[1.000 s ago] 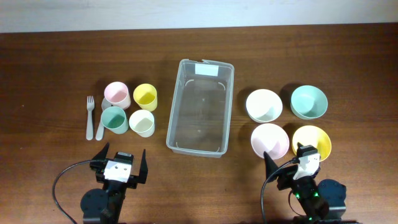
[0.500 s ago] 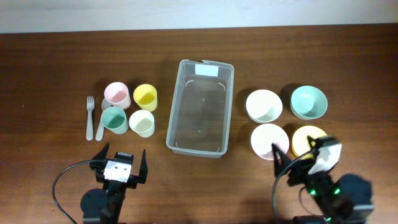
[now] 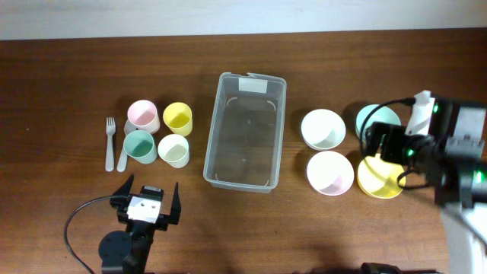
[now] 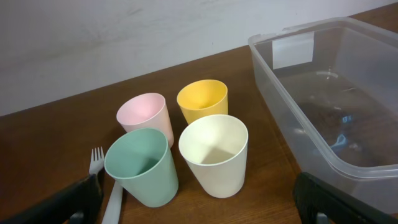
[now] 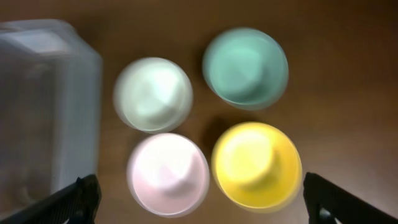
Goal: Pack container
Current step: 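Move the right gripper to the yellow bowl and grasp its rim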
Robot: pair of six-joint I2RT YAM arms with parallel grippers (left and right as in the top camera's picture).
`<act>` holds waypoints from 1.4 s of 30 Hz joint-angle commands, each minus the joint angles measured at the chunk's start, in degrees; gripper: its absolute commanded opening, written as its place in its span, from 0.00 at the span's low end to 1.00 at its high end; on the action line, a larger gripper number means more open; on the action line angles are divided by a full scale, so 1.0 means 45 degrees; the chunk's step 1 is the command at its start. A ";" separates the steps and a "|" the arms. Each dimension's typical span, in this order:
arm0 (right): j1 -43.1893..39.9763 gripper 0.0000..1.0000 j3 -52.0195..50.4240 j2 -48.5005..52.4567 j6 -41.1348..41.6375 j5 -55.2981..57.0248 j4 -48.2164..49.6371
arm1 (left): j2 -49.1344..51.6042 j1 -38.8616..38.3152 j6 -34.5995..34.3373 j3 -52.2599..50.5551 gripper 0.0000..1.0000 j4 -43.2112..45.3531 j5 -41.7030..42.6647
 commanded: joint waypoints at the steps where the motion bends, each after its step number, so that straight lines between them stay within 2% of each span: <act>1: -0.1681 0.99 0.0248 0.1564 0.0087 0.0044 -0.0743 | -0.0073 -0.0063 -0.0160 -0.0063 1.00 0.0019 0.0136; 5: -0.3526 0.99 0.0238 0.3313 0.0083 -0.1719 -0.1117 | -0.0073 -0.0063 -0.0160 -0.0063 1.00 0.0019 0.0136; 10: -0.5100 0.97 0.0019 0.4838 0.0078 -0.2424 -0.1389 | -0.0073 -0.0063 -0.0160 -0.0063 1.00 0.0019 0.0136; 16: -0.5333 0.95 -0.1627 0.5207 0.0068 -0.2535 -0.0797 | -0.0073 -0.0063 -0.0160 -0.0063 1.00 0.0019 0.0136; 23: -0.5328 0.92 -0.4396 0.5207 0.0437 -0.2516 0.1729 | -0.0073 -0.0063 -0.0160 -0.0063 1.00 0.0019 0.0136; 27: -0.5323 0.83 -0.5421 0.5207 0.0622 -0.2506 0.2977 | -0.0073 -0.0063 -0.0160 -0.0063 1.00 0.0019 0.0136; 31: -0.5323 0.67 -0.5872 0.5207 0.0675 -0.2516 0.3662 | -0.0073 -0.0063 -0.0160 -0.0063 1.00 0.0019 0.0136; 34: -0.5323 0.55 -0.6033 0.5207 0.0772 -0.2229 0.3929 | -0.0073 -0.0063 -0.0160 -0.0063 1.00 0.0019 0.0136; 36: -0.5323 0.52 -0.6130 0.5207 0.0952 -0.1928 0.4104 | -0.0073 -0.0063 -0.0160 -0.0063 1.00 0.0019 0.0136; 38: -0.5323 0.41 -0.6212 0.5207 0.1209 -0.1603 0.4250 | -0.0073 -0.0063 -0.0160 -0.0063 1.00 0.0019 0.0136; 42: -0.5328 0.32 -0.6227 0.5178 0.1433 -0.1613 0.4313 | -0.0073 -0.0063 -0.0160 -0.0063 1.00 0.0019 0.0136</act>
